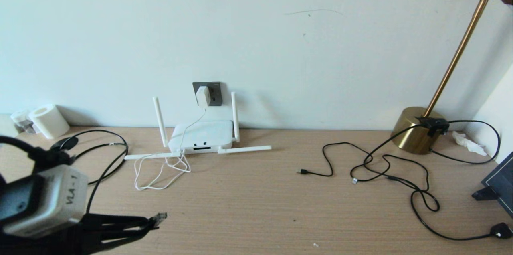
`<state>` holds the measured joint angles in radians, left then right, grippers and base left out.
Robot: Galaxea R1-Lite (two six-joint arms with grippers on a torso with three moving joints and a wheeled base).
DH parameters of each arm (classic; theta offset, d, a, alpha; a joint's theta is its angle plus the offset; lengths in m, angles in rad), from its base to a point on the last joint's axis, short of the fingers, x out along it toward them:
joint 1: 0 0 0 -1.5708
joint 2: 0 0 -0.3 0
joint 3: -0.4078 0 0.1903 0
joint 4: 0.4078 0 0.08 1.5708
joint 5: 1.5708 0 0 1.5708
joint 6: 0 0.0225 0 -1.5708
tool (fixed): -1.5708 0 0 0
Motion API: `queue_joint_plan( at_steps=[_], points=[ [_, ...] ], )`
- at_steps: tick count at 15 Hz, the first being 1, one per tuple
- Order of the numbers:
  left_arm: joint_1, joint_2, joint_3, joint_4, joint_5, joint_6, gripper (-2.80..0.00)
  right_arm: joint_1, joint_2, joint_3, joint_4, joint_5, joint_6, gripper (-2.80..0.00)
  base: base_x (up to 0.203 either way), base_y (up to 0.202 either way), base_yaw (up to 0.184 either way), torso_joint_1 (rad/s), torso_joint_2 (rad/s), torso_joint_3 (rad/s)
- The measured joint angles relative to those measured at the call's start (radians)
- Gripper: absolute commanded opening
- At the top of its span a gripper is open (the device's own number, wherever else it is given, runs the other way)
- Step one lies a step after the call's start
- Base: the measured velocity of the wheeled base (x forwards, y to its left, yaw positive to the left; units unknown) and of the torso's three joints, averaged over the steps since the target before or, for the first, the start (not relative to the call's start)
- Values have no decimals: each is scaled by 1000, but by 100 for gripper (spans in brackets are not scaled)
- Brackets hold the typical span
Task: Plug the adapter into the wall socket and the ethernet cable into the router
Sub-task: Hand it to the other hand
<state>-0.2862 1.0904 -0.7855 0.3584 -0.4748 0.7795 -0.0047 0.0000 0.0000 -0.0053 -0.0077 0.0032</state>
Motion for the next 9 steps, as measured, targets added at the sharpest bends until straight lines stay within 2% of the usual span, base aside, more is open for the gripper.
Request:
queue_joint_plan(
  at_steps=[2,5,7,9],
  points=[
    [0,-30,2,12,-67,-69,-280,0,0,0,0,0,0,-280,0,0,0,0,0,0],
    [9,-39,7,-22,-83,-232,-280,0,0,0,0,0,0,-280,0,0,0,0,0,0],
    [10,-32,-59,-34,-83,-300,-280,0,0,0,0,0,0,-280,0,0,0,0,0,0],
    [11,-9,-178,-38,-66,-410,-280,0,0,0,0,0,0,-280,0,0,0,0,0,0]
  ],
)
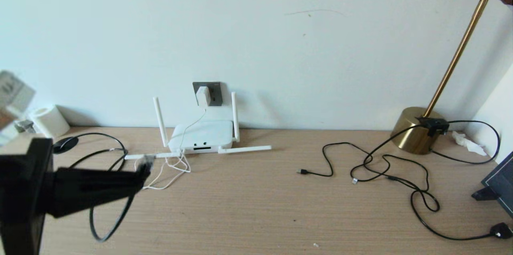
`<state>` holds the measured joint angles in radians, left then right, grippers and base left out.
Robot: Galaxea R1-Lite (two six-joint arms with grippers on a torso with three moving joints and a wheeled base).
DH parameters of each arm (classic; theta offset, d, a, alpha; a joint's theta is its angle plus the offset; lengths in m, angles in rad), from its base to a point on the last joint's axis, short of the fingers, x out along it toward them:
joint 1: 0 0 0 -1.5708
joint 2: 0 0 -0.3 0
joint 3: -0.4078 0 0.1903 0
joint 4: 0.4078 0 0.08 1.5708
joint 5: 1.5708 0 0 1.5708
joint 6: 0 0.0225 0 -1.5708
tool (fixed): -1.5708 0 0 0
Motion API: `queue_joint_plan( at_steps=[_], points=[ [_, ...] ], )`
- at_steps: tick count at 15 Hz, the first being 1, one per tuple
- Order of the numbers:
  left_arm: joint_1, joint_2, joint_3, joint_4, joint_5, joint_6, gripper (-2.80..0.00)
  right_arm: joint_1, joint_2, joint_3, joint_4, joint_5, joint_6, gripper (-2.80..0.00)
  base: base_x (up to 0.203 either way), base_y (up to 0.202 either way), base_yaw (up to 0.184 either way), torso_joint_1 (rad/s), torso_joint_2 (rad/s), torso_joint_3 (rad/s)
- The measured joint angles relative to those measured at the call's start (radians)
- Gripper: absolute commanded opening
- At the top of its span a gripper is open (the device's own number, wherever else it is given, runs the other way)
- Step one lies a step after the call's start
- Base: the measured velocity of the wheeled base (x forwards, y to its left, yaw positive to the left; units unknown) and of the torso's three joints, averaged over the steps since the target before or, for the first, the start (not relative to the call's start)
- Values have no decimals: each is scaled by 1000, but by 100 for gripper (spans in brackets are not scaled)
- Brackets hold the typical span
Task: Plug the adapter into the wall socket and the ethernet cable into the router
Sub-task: Hand it to the other hand
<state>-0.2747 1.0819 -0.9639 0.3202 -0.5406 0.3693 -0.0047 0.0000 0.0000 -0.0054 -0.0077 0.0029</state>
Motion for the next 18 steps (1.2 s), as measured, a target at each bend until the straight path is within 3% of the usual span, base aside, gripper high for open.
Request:
queue_joint_plan(
  at_steps=[3,12,18],
  points=[
    [-5,43,-134,-12,59,-127,-280,0,0,0,0,0,0,-280,0,0,0,0,0,0],
    [0,91,-51,-6,54,-154,-280,0,0,0,0,0,0,-280,0,0,0,0,0,0],
    [0,138,0,-17,-55,-155,-280,0,0,0,0,0,-6,-280,0,0,0,0,0,0]
  ],
)
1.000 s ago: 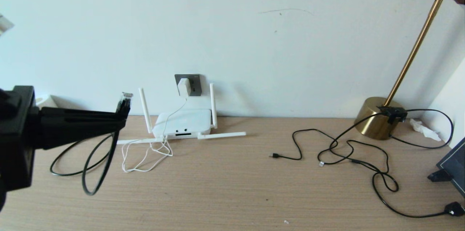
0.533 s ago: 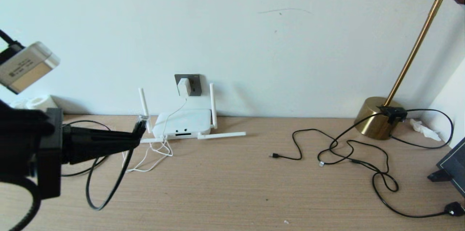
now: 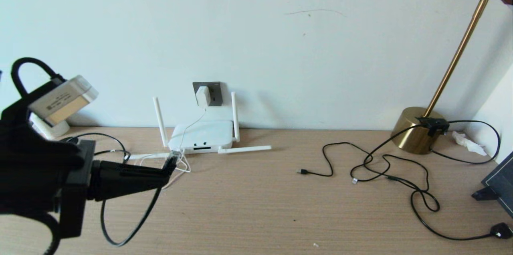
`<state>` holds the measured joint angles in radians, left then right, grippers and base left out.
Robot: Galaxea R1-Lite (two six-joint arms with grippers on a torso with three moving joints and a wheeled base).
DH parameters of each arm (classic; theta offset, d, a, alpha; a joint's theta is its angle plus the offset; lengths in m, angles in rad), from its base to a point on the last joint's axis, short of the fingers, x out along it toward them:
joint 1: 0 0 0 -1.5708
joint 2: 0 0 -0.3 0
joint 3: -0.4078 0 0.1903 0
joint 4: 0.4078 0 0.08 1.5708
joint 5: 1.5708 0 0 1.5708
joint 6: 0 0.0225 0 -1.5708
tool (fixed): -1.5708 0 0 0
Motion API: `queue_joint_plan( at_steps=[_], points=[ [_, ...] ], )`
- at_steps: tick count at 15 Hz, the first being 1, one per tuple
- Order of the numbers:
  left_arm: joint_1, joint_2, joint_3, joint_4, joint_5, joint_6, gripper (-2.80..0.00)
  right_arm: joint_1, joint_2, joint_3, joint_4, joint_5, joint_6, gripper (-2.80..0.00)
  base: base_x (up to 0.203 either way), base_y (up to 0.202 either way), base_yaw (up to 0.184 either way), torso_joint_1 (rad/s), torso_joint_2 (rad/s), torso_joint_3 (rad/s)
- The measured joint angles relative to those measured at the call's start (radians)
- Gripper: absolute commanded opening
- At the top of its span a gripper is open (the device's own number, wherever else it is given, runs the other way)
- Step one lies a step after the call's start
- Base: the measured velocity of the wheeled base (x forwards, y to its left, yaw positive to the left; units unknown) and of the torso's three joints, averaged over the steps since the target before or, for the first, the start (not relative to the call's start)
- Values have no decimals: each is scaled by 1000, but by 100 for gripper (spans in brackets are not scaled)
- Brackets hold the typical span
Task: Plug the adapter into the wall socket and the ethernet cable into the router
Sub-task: Hand it to the other hand
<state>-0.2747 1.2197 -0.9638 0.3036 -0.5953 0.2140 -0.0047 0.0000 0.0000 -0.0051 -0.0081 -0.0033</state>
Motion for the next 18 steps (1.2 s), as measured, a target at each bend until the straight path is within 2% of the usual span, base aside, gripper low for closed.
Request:
queue_joint_plan(
  at_steps=[2,4,7,9,10,12,15,18],
  points=[
    [-1,13,34,-21,2,8,-280,0,0,-1,1,5,-33,-280,0,0,0,0,0,0],
    [-6,25,77,-100,36,20,-280,0,0,0,0,1,-27,-280,0,0,0,0,0,0],
    [-38,42,118,-235,149,45,-280,0,0,-3,0,4,-24,-280,0,0,0,0,0,0],
    [-114,44,121,-264,253,112,-280,0,10,-92,22,33,-6,-280,0,0,0,0,0,0],
    [-155,45,111,-268,308,164,-280,0,32,-184,51,64,23,-280,0,0,0,0,0,0],
    [-231,52,80,-272,384,273,-280,0,138,-406,151,174,116,-280,0,0,0,0,0,0],
    [-304,114,0,-276,496,430,-280,0,409,-621,282,467,250,-280,0,0,0,0,0,0],
    [-333,217,-94,-320,541,572,-280,8,709,-702,210,746,304,-280,0,0,0,0,0,0]
  ],
)
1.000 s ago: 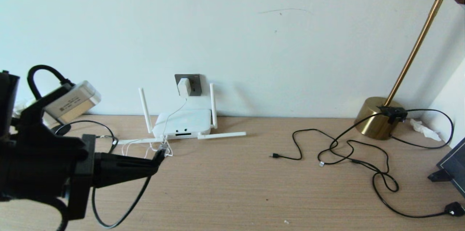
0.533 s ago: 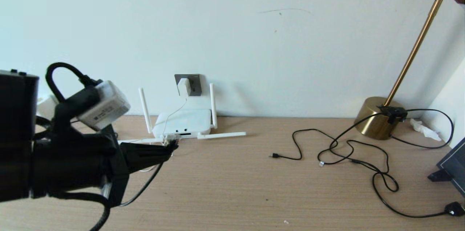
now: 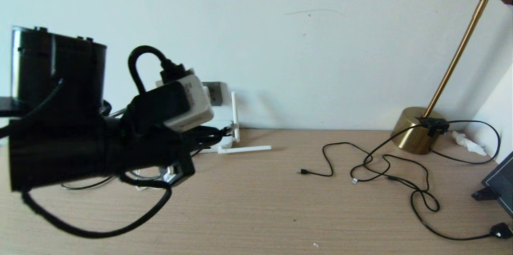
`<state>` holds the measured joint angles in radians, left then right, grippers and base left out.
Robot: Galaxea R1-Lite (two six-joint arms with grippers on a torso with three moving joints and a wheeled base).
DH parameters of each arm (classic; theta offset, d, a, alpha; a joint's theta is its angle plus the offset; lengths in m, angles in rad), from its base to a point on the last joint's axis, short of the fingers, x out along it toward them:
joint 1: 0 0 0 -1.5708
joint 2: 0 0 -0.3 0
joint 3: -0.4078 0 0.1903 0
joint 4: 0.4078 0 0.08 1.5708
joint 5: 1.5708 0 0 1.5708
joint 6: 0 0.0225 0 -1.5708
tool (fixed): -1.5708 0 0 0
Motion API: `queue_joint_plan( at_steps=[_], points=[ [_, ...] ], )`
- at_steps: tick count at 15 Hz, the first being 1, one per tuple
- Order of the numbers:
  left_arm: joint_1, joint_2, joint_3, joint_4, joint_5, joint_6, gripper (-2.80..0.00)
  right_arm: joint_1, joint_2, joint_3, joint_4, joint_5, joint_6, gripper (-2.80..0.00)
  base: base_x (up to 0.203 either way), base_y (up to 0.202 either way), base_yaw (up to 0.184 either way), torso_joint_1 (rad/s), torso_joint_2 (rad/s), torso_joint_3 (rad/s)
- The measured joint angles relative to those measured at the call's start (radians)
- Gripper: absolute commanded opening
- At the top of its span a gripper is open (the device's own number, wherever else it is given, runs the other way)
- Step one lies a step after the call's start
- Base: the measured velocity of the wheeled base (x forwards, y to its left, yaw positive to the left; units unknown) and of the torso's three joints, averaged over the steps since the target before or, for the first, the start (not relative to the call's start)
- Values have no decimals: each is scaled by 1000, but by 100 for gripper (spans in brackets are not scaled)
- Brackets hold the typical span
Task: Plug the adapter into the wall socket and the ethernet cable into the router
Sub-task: Hand it to the other hand
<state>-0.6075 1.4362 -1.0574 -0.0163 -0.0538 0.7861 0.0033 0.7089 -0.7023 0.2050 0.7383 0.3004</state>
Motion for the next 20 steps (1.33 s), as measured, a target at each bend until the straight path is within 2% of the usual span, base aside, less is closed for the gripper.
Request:
queue_joint_plan(
  at_steps=[2,3,5,7,9,11,15,18,20],
  points=[
    [-33,71,-72,-45,31,39,-280,34,193,-35,-106,114,20,-280,0,0,0,0,0,0],
    [-61,105,-107,-48,51,46,-280,63,281,-53,-158,132,24,0,0,0,0,0,0,0],
    [-113,161,-167,-50,73,49,-280,156,419,-107,-248,105,30,0,0,0,0,0,0,0],
    [-167,222,-238,-50,75,51,-280,257,522,-161,-296,24,29,0,0,0,0,0,0,0],
    [-210,272,-279,-51,76,69,-280,308,588,-185,-378,-24,28,0,0,0,0,0,0,0],
    [-232,300,-295,-51,77,89,-280,323,623,-190,-401,-29,26,0,0,0,0,0,0,0],
    [-283,328,-319,-46,75,90,-280,328,638,-163,-416,-34,3,0,0,0,0,0,0,0],
    [-306,348,-332,-42,75,90,-280,338,634,-123,-420,-68,-122,0,0,0,0,0,0,0],
    [-312,357,-341,-38,75,99,-280,348,631,-114,-420,-70,-123,0,0,0,0,0,0,0]
  ],
)
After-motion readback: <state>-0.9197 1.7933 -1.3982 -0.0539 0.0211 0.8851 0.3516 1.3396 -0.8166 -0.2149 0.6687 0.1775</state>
